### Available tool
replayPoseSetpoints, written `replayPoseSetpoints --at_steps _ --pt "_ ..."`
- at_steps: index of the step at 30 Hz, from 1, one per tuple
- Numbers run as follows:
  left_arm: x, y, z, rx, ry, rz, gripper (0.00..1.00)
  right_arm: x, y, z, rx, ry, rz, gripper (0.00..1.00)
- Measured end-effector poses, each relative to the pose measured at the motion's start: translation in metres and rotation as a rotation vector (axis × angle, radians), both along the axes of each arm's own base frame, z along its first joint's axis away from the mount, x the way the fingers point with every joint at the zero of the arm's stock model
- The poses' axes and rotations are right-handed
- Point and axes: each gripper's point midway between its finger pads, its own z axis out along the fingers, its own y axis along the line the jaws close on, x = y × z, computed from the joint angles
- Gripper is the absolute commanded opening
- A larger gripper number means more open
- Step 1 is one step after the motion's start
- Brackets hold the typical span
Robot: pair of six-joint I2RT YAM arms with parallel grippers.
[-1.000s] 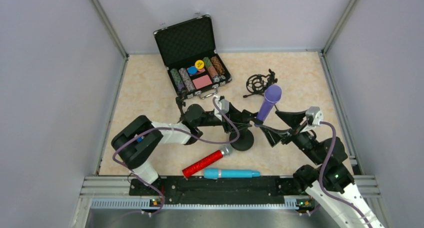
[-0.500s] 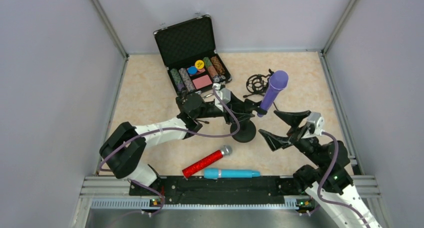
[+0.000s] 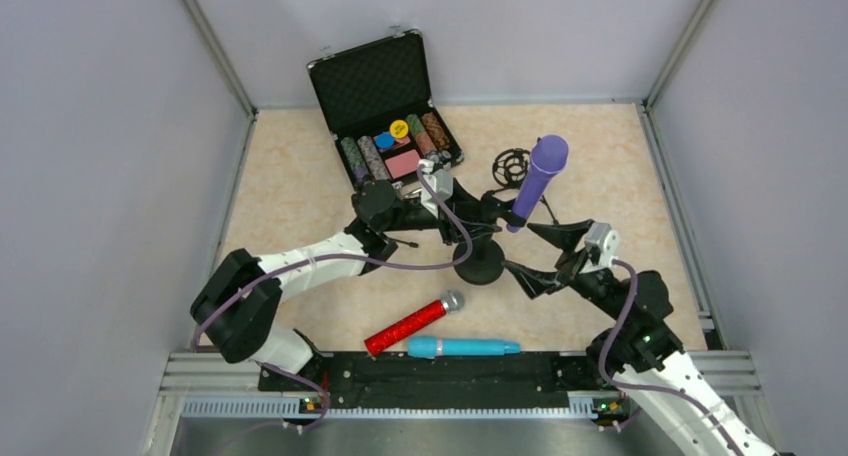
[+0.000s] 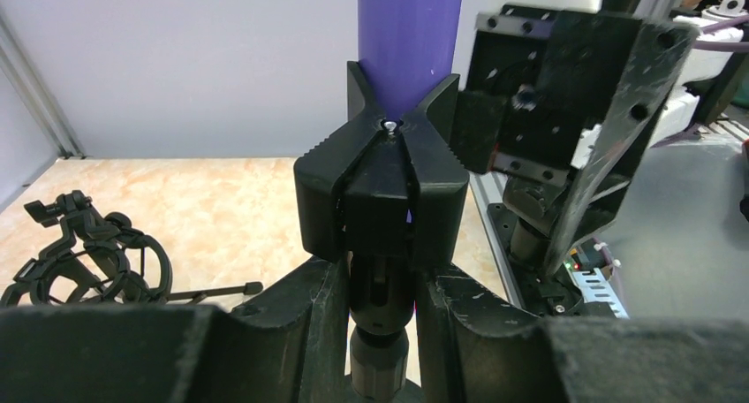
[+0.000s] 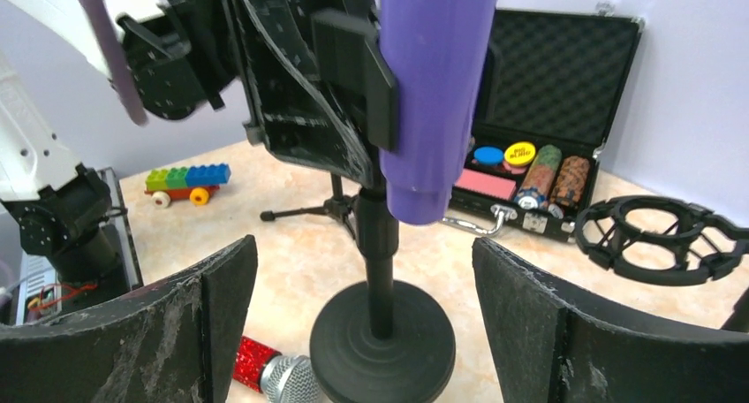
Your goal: Attach the microphones to the stand
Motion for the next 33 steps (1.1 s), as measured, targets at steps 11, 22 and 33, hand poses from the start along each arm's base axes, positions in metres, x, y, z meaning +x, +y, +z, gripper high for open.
replayPoseSetpoints --at_steps 11,22,33 --pt "-0.015 0.014 0.029 -0.028 -0.072 -0.006 0.00 0.026 0.024 -0.034 -0.038 0.067 0.042 0.81" --pt "-0.017 0.016 0.033 -0.035 -0.082 -0.006 0.00 0.036 0.041 -0.047 -0.030 0.092 0.088 0.74" --pt "-0.012 0.017 0.028 -0.032 -0.042 0.026 0.00 0.033 0.053 -0.069 -0.065 0.110 0.105 0.67"
